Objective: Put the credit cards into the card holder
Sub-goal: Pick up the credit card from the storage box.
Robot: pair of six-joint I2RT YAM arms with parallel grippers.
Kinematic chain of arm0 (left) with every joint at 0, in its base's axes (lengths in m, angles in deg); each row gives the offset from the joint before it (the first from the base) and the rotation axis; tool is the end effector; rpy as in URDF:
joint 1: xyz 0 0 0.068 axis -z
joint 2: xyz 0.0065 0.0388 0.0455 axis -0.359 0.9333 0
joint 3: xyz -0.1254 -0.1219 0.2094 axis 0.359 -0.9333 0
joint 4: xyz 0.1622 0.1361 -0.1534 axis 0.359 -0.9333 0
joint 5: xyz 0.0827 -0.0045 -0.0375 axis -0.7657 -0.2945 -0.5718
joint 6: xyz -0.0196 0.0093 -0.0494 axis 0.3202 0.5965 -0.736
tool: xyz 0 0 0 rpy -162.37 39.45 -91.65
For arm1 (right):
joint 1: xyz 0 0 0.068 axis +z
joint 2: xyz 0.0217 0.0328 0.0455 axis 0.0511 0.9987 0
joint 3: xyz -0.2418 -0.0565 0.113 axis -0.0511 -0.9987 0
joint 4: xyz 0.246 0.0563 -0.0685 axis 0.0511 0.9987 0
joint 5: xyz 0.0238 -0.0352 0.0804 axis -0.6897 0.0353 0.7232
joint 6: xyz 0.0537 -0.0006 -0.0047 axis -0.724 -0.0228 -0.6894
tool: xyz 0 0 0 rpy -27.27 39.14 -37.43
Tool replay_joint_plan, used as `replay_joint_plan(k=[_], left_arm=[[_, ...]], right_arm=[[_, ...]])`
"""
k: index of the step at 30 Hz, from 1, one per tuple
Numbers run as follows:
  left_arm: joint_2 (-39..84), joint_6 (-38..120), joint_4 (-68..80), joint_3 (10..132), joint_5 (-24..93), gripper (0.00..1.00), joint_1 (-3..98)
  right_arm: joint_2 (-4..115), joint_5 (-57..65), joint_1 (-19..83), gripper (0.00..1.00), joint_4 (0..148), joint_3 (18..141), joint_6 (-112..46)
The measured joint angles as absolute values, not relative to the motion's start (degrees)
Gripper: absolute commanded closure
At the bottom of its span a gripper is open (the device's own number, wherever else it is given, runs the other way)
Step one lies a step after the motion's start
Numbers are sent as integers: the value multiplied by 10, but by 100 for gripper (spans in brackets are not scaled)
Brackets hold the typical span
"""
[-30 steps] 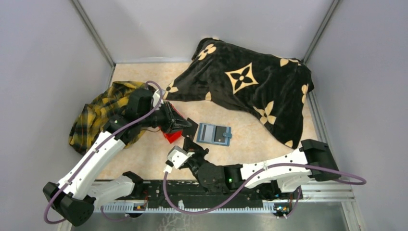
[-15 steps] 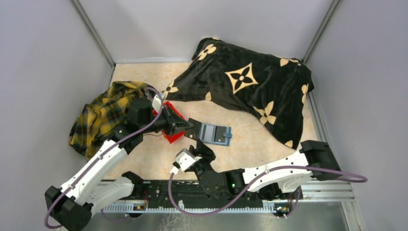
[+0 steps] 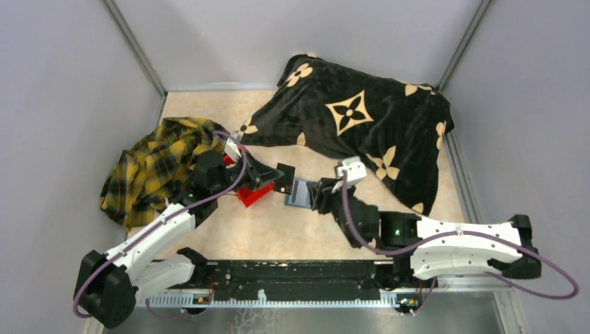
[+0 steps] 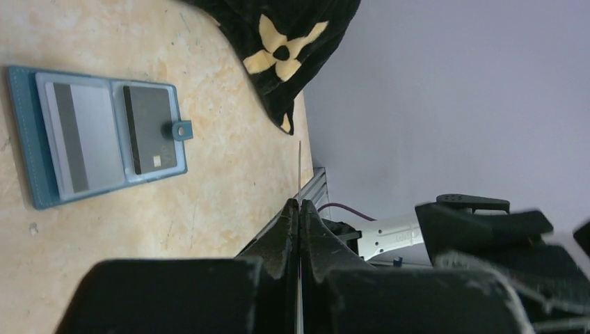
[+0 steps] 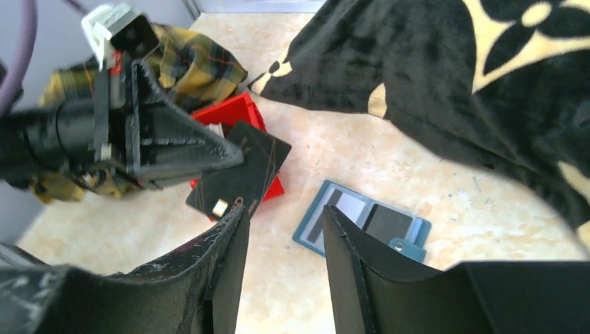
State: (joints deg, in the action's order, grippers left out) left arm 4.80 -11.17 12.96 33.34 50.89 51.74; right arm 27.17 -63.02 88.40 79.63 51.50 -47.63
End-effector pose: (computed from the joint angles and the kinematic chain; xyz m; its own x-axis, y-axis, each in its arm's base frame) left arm 0.1900 -0.1301 0.2715 -0.8185 -0.4619 -0.3417 0.1779 0.3619 -0.9151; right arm 0.0464 0.1959 0.3421 -0.1754 0.1368 -0.9750 -0.4015 0.8943 0.1977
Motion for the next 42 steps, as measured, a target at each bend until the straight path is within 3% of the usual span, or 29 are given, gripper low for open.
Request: replay_joint_plan(k=[12,20,31,35,42], left_arm=[[94,-109,373,259,535,100,521],[132,-120,464,258,555,100,523],[166,-136,521,257,570,100,524],[189,-150,550,257,582,100,524],[215,-168,590,254,597,100,525]], right_arm=[[248,-224,559,58,748,416,-705],[293,-48,507,59,646,381,-800],[308,36,483,61,551,348,-859],[330,56,474,66,522,341,-872],[367,95,465,94,441,330,-898]])
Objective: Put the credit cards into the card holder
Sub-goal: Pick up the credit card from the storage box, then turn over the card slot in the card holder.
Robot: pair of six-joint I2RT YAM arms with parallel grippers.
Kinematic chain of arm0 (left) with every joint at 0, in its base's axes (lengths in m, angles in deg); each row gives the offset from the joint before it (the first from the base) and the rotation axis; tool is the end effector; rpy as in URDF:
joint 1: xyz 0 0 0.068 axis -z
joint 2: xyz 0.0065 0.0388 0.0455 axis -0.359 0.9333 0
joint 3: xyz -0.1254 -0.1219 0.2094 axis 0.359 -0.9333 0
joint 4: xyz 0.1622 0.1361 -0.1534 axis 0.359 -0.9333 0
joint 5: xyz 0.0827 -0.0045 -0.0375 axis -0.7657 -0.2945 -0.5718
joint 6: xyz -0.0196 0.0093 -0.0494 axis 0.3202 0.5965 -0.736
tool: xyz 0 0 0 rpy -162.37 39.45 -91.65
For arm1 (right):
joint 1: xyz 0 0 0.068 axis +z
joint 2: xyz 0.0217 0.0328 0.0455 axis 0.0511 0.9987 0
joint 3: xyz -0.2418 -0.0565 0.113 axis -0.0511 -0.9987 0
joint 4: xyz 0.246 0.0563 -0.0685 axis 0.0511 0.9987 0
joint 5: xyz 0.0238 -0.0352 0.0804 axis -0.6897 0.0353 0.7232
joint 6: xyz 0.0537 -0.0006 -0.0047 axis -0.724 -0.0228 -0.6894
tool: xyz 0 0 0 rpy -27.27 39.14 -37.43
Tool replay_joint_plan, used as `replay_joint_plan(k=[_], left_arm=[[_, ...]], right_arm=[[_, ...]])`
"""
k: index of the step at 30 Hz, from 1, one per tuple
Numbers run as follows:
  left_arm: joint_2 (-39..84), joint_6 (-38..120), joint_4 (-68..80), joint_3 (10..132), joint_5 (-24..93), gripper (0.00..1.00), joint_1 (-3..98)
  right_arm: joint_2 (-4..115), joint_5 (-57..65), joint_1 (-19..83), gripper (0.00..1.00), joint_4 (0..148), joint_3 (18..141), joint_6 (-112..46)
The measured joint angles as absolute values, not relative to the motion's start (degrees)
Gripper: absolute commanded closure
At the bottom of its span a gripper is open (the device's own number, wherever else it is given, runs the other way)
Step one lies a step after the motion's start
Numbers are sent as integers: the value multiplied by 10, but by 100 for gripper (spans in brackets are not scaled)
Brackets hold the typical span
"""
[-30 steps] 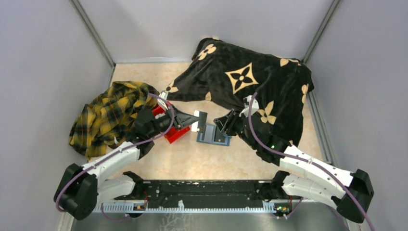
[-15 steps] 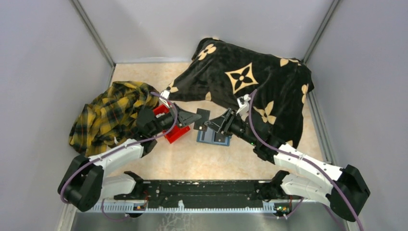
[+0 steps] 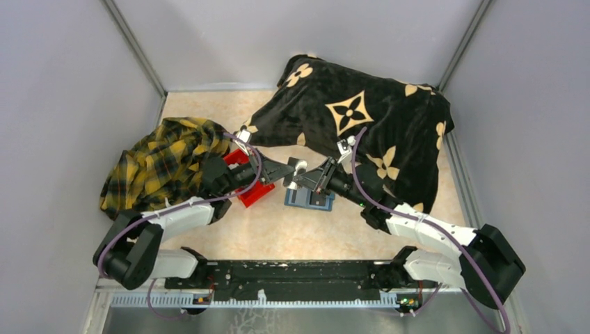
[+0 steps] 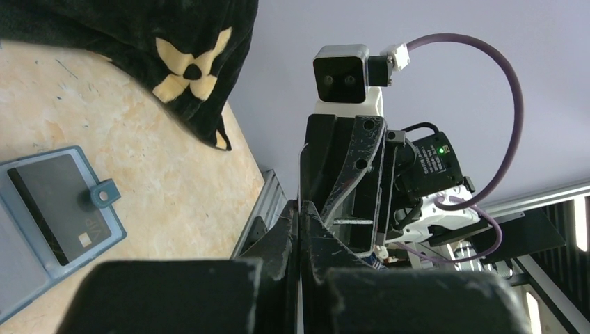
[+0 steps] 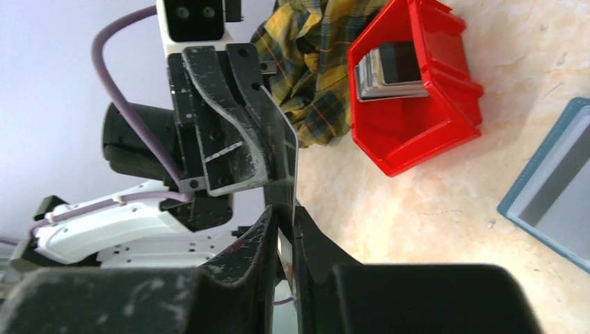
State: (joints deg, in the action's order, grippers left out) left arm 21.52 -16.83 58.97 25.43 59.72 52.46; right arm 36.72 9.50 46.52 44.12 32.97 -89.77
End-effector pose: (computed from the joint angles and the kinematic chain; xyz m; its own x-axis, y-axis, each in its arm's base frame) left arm 0.2118 -0.1524 0.2419 -0.8033 -0.4241 -0.4182 0.4248 0.0842 -0.9013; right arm 0.1702 0.1730 0.2546 -0.7705 0.4724 -0.4279 -0.3225 0.2901 0.9010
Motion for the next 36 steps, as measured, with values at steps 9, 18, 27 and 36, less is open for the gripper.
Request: replay_joint_plan(k=[9,18,27,36], left_arm=[[234,-181,616,244,597,58,525],[204,-110,414,263,497,58,531],[246,-12,192,353,343,62,586],[344,56,73,413,250,65,624]], right_arm=[[368,113,456,100,423,326,-908],[301,50,448,100,593,330,-839],[372,-59,448,100,838,439,-737],[506,-99,448,100,970,545,-680]])
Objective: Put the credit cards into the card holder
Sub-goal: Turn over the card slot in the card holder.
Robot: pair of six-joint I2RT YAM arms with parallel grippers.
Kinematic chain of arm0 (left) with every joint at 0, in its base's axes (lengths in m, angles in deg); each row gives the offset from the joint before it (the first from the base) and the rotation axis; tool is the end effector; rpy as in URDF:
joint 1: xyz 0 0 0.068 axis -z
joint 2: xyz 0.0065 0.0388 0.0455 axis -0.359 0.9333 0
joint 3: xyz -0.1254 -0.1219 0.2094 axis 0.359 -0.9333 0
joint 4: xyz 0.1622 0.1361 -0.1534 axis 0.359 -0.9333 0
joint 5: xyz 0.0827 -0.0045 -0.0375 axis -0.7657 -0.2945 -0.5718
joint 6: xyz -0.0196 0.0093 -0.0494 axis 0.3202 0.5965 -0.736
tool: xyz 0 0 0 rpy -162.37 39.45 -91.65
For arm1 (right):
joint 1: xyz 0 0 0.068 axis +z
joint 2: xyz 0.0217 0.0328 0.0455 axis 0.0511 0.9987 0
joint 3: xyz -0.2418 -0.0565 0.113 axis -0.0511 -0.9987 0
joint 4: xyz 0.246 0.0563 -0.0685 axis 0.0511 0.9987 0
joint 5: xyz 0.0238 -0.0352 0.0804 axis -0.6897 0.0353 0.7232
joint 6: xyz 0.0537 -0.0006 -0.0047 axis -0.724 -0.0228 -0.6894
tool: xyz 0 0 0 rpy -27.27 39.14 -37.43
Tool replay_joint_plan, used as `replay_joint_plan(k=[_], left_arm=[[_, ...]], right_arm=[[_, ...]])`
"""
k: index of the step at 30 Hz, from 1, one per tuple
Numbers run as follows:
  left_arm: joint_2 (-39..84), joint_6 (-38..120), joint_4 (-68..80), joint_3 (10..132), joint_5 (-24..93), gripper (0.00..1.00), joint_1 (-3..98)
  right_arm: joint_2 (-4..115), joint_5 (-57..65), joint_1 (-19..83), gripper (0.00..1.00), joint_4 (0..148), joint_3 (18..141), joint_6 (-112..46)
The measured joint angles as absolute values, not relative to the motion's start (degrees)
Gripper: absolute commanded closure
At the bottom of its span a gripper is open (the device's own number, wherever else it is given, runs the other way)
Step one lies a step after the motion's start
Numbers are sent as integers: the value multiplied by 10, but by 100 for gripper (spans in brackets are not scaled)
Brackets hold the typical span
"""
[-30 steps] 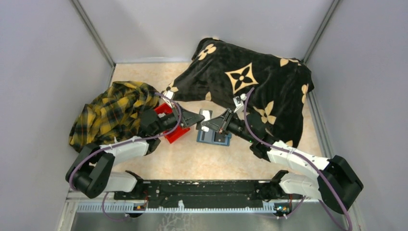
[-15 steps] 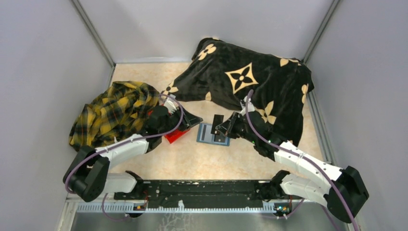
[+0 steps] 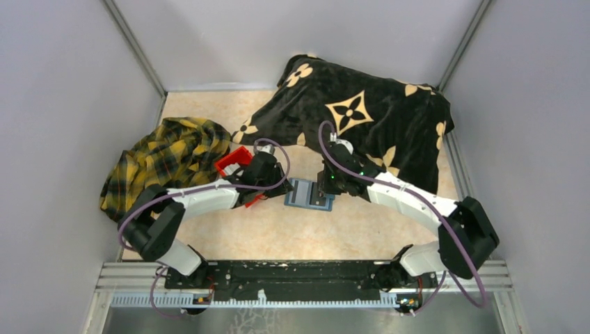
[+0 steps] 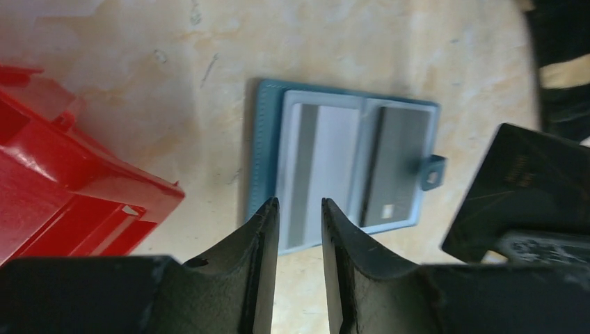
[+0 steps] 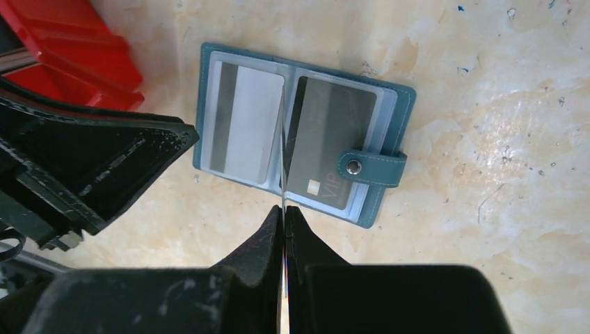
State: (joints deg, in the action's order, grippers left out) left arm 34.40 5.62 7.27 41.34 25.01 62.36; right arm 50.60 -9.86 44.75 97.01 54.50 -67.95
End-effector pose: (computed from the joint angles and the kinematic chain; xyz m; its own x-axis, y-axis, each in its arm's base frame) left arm 0.2302 -0.2013 0.1773 -0.8094 -0.2614 -0.5260 0.0829 0.8357 -0.5429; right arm 0.2069 0.1797 0.2347 -0.8275 0.1490 -0.5413 -0.0756 0.9258 0.3705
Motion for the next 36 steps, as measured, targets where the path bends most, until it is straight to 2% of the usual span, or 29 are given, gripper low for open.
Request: replay_joint_plan(k=[8,16,36], left_arm=[[390,76,34,423,213,65,634],[390,82,37,423,204,65,634],[400,87,55,422,205,65,634]], right_arm=[[589,-107,452,100,1032,630,-659],[663,-122,459,100,1066,655,-652],[673,-203,459,100,1143,672,-646]])
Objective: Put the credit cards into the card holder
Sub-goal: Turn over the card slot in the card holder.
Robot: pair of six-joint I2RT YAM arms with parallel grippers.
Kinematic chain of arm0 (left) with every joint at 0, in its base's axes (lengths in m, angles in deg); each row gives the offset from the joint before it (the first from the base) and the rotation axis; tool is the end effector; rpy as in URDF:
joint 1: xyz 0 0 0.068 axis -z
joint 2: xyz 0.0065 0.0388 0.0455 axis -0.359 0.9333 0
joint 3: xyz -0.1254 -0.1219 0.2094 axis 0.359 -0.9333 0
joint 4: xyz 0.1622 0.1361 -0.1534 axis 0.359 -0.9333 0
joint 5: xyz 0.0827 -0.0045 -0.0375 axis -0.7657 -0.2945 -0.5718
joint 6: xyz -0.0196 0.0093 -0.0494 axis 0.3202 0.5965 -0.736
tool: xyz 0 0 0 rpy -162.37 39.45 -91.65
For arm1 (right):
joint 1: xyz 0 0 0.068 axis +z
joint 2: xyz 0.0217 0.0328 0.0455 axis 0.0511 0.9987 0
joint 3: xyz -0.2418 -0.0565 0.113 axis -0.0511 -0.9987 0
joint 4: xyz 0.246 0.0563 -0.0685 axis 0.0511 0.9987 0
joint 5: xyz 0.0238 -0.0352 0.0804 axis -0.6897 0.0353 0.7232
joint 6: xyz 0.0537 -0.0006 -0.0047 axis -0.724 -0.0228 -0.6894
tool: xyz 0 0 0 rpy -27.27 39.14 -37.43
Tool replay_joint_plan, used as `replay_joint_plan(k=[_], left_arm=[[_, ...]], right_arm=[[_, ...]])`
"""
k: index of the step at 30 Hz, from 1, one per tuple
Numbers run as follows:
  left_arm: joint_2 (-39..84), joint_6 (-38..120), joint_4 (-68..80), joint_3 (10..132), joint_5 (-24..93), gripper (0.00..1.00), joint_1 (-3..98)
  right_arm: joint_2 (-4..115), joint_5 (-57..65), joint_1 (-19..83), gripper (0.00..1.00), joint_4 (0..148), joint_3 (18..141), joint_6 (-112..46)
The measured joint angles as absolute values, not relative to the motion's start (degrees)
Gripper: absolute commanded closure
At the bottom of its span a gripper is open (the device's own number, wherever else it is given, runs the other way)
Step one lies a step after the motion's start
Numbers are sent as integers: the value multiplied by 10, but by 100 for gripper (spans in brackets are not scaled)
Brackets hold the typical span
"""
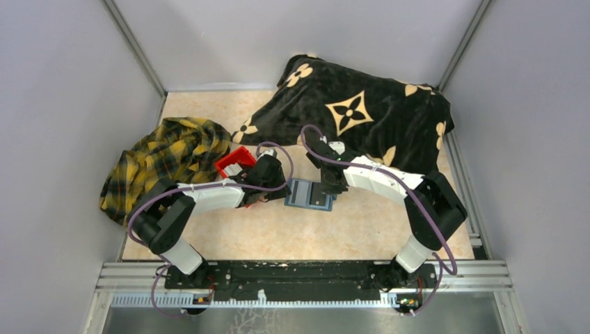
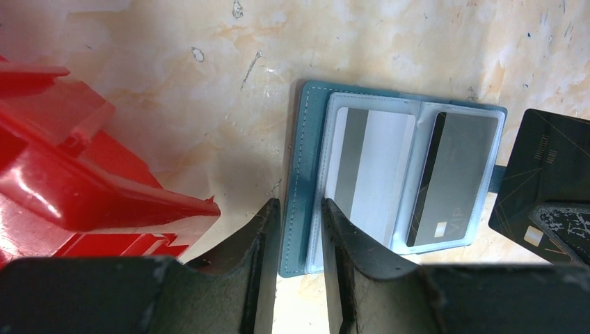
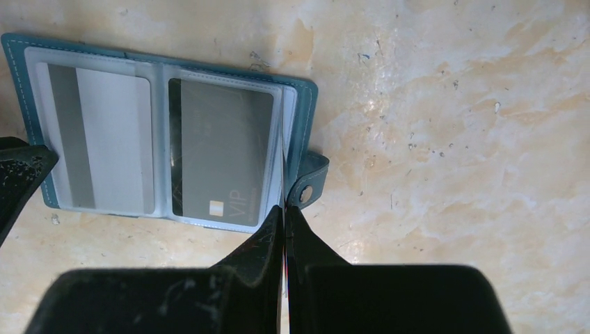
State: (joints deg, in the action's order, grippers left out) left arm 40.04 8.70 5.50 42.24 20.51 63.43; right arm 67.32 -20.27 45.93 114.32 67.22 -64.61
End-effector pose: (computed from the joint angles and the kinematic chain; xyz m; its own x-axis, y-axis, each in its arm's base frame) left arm 0.2326 -0.2075 0.1511 -0.8225 -0.1830 -0.5385 0.0708 0.9065 -0.4161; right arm 0.2342 0.2043 0.2062 -0.9031 -0.0276 -0.4285 -0.0264 0.9996 -0.0087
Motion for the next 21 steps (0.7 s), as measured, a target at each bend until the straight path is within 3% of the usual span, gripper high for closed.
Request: replay_joint_plan(k=[21], left_arm=[[408,87,66,424,209,65,634]], right_arm=[[639,-147,427,100,1084,626,-653]])
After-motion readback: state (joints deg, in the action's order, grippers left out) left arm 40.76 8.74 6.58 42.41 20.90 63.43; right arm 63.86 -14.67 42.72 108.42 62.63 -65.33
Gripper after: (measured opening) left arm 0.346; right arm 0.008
